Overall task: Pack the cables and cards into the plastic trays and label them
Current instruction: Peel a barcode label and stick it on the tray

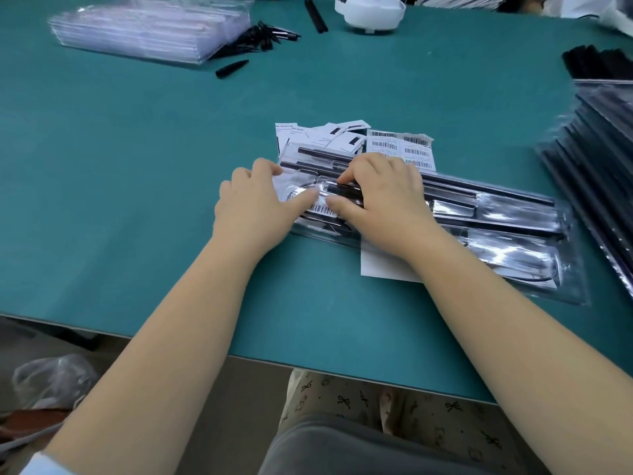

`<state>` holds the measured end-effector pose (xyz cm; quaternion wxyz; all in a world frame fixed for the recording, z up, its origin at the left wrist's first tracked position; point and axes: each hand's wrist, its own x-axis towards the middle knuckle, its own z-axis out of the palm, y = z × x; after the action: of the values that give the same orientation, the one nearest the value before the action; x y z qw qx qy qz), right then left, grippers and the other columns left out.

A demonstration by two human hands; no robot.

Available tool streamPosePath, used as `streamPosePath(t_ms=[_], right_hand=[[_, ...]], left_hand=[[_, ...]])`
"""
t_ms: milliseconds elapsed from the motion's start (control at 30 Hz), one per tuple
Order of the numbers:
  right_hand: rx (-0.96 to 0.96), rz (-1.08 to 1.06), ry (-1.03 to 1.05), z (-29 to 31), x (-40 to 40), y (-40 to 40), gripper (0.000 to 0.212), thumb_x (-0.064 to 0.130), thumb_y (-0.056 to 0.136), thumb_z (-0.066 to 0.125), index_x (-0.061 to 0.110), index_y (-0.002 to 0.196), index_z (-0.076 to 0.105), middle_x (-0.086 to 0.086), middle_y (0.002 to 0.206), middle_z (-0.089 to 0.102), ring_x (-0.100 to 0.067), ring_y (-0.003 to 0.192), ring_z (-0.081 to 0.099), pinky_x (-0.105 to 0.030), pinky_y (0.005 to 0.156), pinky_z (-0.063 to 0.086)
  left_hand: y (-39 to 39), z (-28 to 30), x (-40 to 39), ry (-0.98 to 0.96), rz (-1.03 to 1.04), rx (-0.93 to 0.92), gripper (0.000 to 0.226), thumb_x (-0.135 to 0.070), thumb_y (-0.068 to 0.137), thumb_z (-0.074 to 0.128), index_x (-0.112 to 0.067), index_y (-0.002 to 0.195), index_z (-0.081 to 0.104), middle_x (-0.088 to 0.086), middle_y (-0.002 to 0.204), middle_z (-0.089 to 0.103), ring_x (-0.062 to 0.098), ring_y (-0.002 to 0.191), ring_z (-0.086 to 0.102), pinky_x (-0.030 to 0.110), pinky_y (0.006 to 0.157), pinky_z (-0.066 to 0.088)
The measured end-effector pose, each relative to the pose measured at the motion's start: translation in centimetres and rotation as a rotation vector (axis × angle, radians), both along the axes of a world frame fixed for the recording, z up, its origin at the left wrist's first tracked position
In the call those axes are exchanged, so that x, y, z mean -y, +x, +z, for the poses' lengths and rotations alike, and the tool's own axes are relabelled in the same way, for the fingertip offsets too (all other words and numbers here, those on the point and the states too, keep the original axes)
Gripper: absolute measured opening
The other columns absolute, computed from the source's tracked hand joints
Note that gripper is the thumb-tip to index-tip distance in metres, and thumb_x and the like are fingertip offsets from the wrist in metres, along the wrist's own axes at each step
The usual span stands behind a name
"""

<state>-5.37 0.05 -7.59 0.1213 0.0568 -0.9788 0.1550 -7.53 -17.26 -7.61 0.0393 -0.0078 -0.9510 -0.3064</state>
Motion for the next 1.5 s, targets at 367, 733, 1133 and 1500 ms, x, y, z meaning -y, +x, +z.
streamPosePath(t_ms=[367,733,1133,1500], right_hand=[[-0.040,0.031,-0.113,0.2,-0.4,0.2,0.027,0.045,0.093,0.048,0.026,0.111,0.056,0.009,0.125,0.050,-0.015,0.123,0.037,-0.049,0.114,0.014],[-0.186,-0.114,-0.690,1.5,-1.4,0.7,0.011,0.017,0.093,0.051,0.026,0.096,0.055,0.015,0.095,0.052,-0.007,0.093,0.050,-0.015,0.080,0.037],[-0.048,-0.113,-0.723,5.5,-1.7,5.6,0.010,0.016,0.090,0.057,0.025,0.088,0.060,0.019,0.077,0.057,0.007,0.064,0.050,-0.005,0.062,0.038],[0.589,-0.436,-2.351,3.2,0.0,12.2,0.052,0.023,0.072,0.064,-0.006,0.114,0.053,-0.027,0.101,0.068,-0.036,0.085,0.071,-0.044,0.068,0.059]], left_hand=[[-0.5,0.5,2.4,0.138,0.040,0.035,0.028,-0.035,0.089,0.051,-0.025,0.113,0.060,-0.003,0.082,0.059,0.022,0.081,0.053,0.030,0.071,0.040],[-0.3,1.2,3.3,0.565,0.104,0.060,0.011,-0.036,0.079,0.071,-0.026,0.074,0.072,-0.014,0.069,0.065,-0.001,0.052,0.053,0.014,0.050,0.041],[-0.6,2.0,3.0,1.053,0.123,0.317,0.014,-0.003,0.082,0.067,-0.004,0.068,0.062,0.001,0.057,0.061,0.009,0.049,0.055,0.017,0.046,0.049],[0.5,3.1,3.3,1.290,-0.056,0.569,0.026,-0.017,0.072,0.069,-0.008,0.096,0.071,0.001,0.083,0.056,0.014,0.066,0.054,0.025,0.054,0.055]])
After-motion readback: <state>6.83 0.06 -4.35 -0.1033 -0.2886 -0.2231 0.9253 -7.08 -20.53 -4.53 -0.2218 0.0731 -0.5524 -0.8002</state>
